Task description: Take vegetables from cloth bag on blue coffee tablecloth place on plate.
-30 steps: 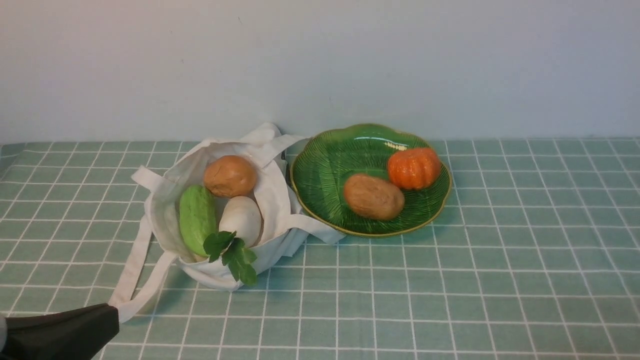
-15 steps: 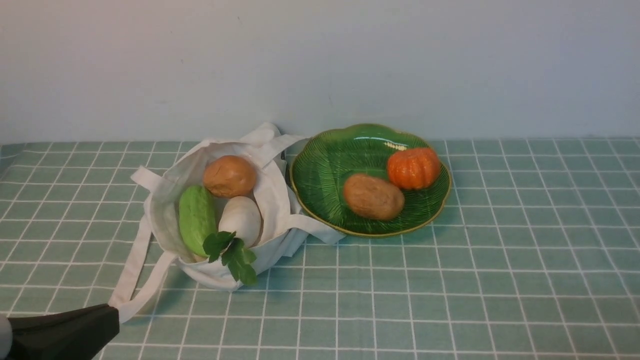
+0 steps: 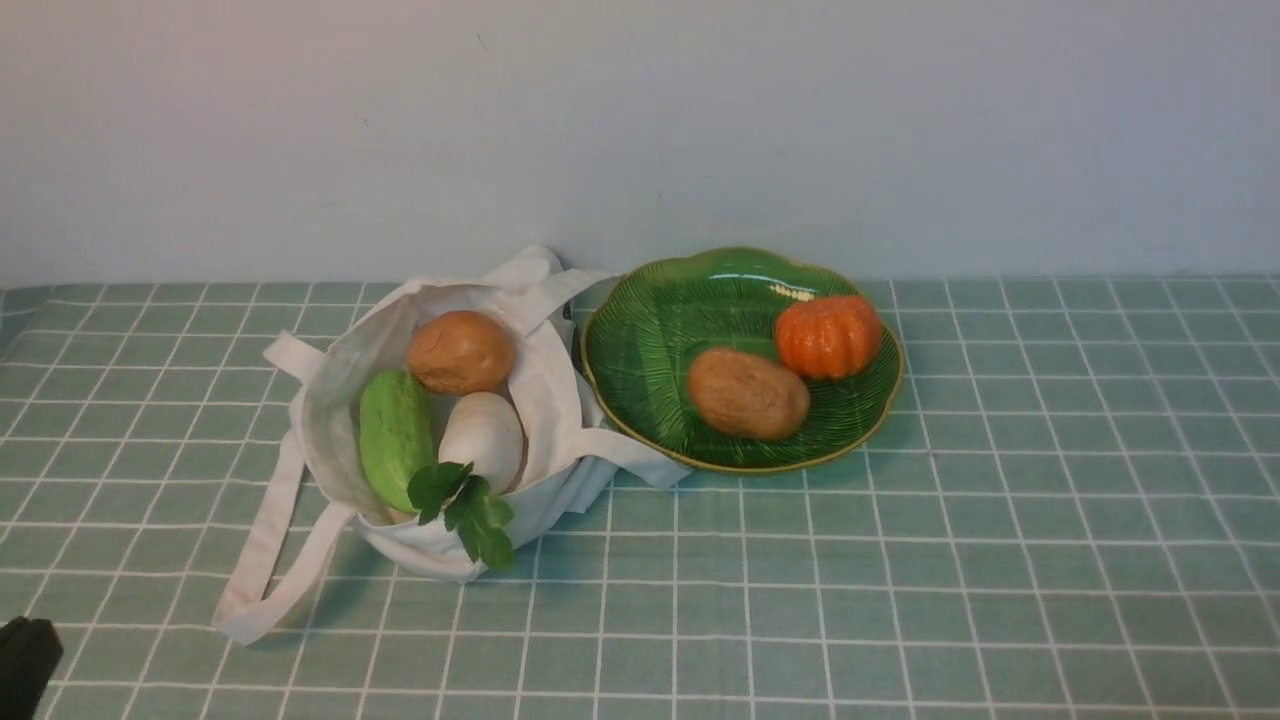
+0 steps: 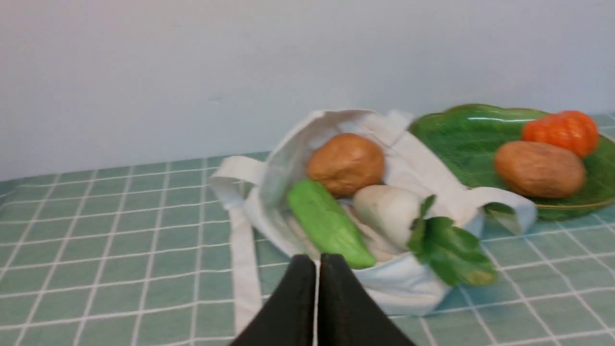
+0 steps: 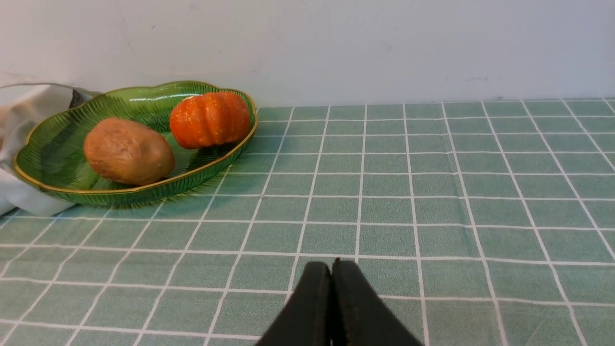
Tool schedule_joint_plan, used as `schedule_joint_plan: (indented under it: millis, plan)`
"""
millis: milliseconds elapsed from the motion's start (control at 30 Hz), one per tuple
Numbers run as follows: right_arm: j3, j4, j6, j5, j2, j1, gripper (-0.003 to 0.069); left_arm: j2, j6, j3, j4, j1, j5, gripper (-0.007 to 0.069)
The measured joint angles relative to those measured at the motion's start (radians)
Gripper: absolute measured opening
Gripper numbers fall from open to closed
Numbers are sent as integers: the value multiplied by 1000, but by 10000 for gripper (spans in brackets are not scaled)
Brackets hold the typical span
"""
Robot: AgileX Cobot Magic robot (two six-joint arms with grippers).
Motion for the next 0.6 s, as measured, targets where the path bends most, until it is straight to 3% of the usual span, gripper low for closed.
schedule_joint_plan:
  millis: [100,600]
  plan:
    - [0,0,0,0,0,0,-15,-40,0,64,3,76,0,-5]
    - [0,0,0,0,0,0,-15,-42,0,135,4,81,62,-5]
